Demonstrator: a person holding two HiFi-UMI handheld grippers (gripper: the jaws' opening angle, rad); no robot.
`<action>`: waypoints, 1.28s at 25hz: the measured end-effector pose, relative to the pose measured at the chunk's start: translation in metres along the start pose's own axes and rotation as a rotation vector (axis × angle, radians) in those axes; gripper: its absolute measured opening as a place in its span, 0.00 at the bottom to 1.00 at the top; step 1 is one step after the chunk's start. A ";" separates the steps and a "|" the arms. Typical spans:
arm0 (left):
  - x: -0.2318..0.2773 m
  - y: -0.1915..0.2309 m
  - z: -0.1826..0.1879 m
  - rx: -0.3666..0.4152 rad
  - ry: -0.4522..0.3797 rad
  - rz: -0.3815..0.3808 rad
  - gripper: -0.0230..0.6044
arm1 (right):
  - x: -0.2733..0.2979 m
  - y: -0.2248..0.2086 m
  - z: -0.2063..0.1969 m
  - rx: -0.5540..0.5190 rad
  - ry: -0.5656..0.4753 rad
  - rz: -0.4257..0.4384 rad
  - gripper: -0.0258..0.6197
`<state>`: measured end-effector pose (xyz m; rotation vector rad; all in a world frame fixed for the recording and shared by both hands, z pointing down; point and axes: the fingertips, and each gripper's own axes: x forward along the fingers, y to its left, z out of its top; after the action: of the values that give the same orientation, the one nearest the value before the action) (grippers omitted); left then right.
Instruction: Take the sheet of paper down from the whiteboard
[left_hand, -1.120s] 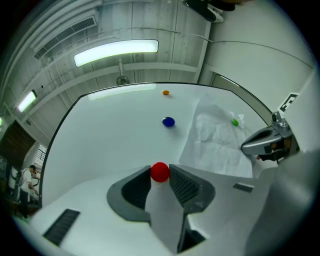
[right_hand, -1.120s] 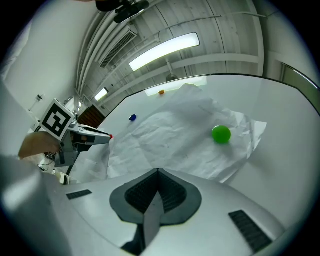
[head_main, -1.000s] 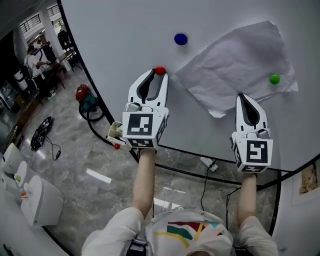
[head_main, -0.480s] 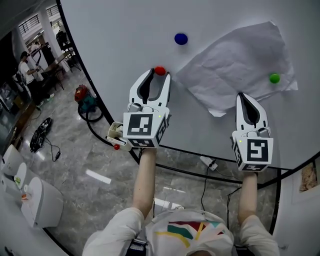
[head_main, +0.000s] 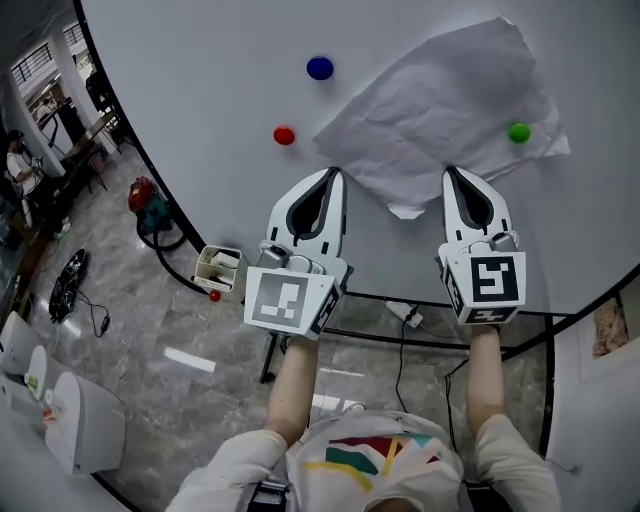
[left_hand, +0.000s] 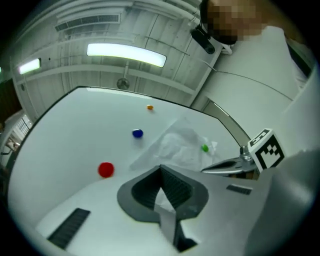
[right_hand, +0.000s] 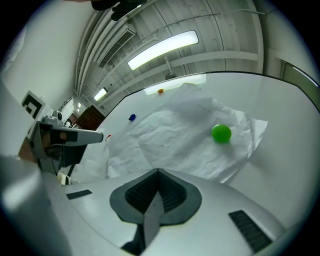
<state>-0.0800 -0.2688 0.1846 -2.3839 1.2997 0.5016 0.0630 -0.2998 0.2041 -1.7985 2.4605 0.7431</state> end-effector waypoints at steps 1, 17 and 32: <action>0.008 -0.012 -0.003 -0.009 0.019 -0.030 0.11 | 0.000 0.000 0.000 0.004 0.001 0.002 0.05; 0.038 -0.039 -0.040 -0.007 0.067 0.014 0.23 | -0.003 0.000 0.001 0.023 -0.022 0.044 0.05; 0.019 0.038 -0.010 -0.036 0.056 0.121 0.39 | -0.003 -0.001 0.000 0.009 -0.034 0.066 0.05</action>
<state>-0.1018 -0.3062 0.1782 -2.3743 1.4777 0.5005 0.0648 -0.2975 0.2047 -1.6945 2.5088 0.7579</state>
